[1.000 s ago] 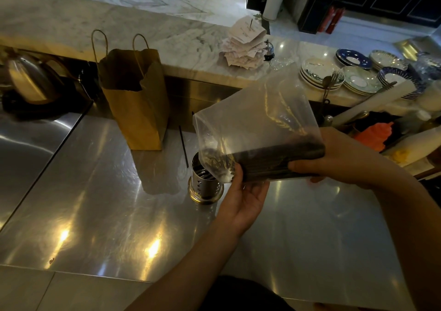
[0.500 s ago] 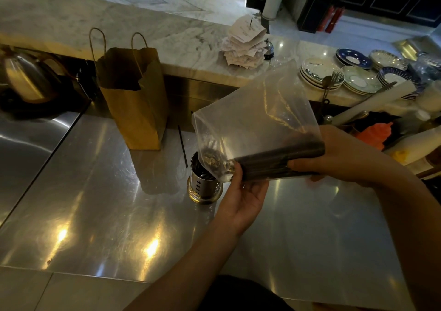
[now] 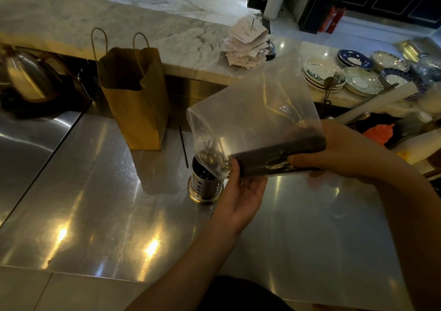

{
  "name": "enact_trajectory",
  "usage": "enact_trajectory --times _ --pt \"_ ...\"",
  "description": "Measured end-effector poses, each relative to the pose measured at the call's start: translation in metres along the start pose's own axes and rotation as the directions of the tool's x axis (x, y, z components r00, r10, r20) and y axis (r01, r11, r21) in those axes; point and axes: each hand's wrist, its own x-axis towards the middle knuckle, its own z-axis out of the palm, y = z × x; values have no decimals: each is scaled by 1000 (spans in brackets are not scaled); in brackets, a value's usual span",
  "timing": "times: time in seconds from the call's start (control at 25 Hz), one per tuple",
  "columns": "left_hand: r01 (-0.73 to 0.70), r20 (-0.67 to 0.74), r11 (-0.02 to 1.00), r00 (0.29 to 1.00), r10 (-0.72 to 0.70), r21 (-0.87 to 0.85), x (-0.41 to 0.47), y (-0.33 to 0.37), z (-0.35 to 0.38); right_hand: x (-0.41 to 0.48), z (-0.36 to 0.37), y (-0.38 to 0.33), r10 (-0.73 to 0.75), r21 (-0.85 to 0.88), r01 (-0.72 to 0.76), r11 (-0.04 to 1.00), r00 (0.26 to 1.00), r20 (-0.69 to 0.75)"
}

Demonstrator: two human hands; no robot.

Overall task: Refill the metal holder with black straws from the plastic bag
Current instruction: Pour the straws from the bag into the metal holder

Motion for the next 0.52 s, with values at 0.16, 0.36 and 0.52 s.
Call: enact_trajectory --times 0.16,0.36,0.52 --pt "10 -20 1000 1000 -10 6 2 0 1 3 2 -2 34 -25 -34 999 999 -1" --pt "3 -19 1000 1000 -4 -11 2 2 0 5 4 -7 28 -40 -29 999 1000 -14" --pt "0 -18 1000 1000 0 -5 2 3 0 5 4 -12 26 -68 -27 997 1000 -9"
